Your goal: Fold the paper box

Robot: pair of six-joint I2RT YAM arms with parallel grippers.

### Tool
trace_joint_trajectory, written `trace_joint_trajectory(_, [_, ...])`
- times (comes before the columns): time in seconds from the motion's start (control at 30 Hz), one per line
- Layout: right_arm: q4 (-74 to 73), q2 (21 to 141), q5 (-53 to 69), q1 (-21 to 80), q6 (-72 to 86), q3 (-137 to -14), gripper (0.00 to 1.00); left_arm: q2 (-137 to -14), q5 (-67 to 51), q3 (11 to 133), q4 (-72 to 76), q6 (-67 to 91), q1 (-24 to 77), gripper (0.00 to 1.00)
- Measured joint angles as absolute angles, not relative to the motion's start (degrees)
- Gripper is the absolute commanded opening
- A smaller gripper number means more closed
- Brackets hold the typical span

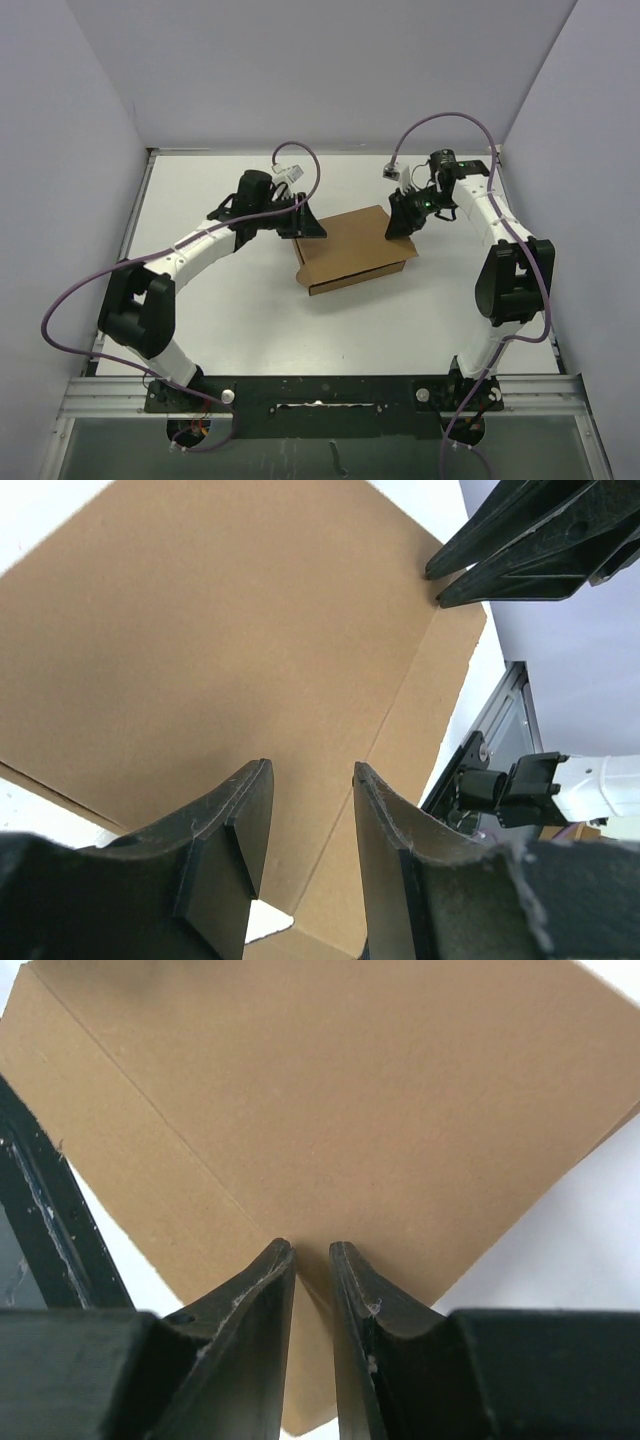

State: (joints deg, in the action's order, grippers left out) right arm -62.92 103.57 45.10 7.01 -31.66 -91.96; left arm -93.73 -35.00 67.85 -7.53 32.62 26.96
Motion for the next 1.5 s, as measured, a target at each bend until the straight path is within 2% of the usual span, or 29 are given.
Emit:
trace_joint_trajectory(0.47, [-59.0,103.3,44.5,7.0,-32.1,-80.9,0.23,-93.7,-34.0,60.9,-7.4,34.1,29.2,0.36])
trace_joint_trajectory(1.1, [-54.7,106.1,46.2,5.2,-32.0,-77.4,0.25,-96.6,-31.0,57.3,-7.0,34.2,29.7,0.36])
trace_joint_trajectory(1.5, [-53.8,106.4,51.0,0.1,-31.4,-77.7,0.27,-96.6,-30.4,57.3,-7.1,34.3,29.7,0.37])
